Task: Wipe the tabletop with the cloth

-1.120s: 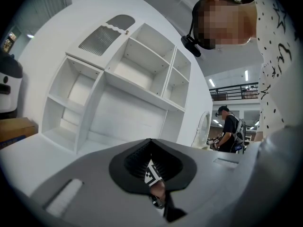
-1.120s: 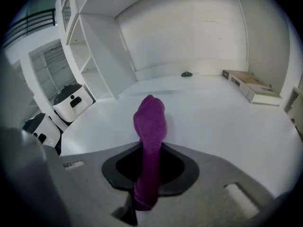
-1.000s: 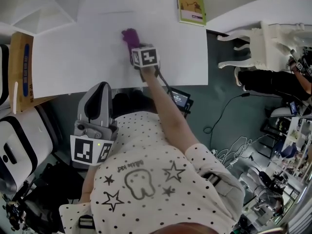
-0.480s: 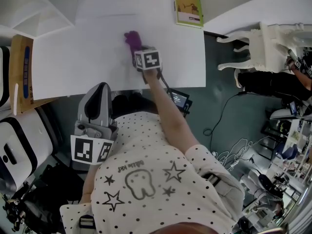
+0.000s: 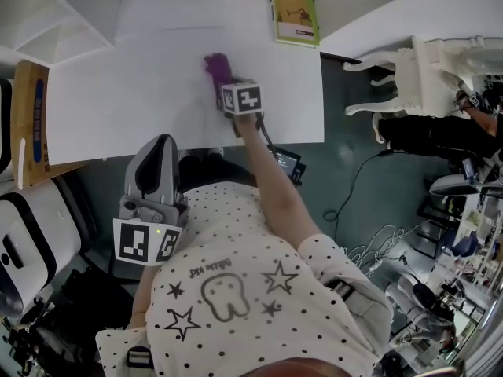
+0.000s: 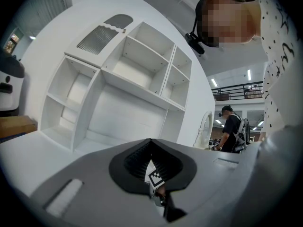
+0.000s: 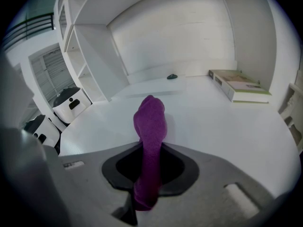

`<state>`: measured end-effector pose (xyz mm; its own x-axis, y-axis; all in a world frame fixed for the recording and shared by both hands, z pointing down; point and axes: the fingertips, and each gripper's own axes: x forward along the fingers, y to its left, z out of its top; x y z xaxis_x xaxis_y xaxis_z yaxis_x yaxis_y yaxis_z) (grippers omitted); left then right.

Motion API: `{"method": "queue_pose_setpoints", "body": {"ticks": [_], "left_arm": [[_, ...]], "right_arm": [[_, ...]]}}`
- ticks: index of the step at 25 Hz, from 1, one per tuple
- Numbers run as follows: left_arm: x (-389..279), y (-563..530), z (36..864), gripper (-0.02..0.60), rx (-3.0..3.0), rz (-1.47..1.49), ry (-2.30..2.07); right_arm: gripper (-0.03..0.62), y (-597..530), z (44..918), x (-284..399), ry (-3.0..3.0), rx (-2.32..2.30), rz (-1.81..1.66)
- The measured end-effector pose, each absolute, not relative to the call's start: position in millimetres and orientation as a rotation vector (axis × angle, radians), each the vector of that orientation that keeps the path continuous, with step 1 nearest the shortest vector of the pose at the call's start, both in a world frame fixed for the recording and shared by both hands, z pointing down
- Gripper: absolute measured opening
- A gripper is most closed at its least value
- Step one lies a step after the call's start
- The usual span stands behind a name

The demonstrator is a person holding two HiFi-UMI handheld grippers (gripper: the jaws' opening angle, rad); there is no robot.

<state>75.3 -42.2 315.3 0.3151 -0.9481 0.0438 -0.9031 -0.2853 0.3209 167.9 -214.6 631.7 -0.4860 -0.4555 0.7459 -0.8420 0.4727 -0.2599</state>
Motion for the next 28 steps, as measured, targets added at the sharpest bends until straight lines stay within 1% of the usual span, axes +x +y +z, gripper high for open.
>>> {"method": "queue_pose_setpoints", "body": {"ticks": [28], "left_arm": [[82.8,-43.2,317.5,-0.005,2.279,-0.235,-1.696]], "right_arm": [[0.063,-225.5,634.0,230.1,-2.095,1.137,0.852]]}}
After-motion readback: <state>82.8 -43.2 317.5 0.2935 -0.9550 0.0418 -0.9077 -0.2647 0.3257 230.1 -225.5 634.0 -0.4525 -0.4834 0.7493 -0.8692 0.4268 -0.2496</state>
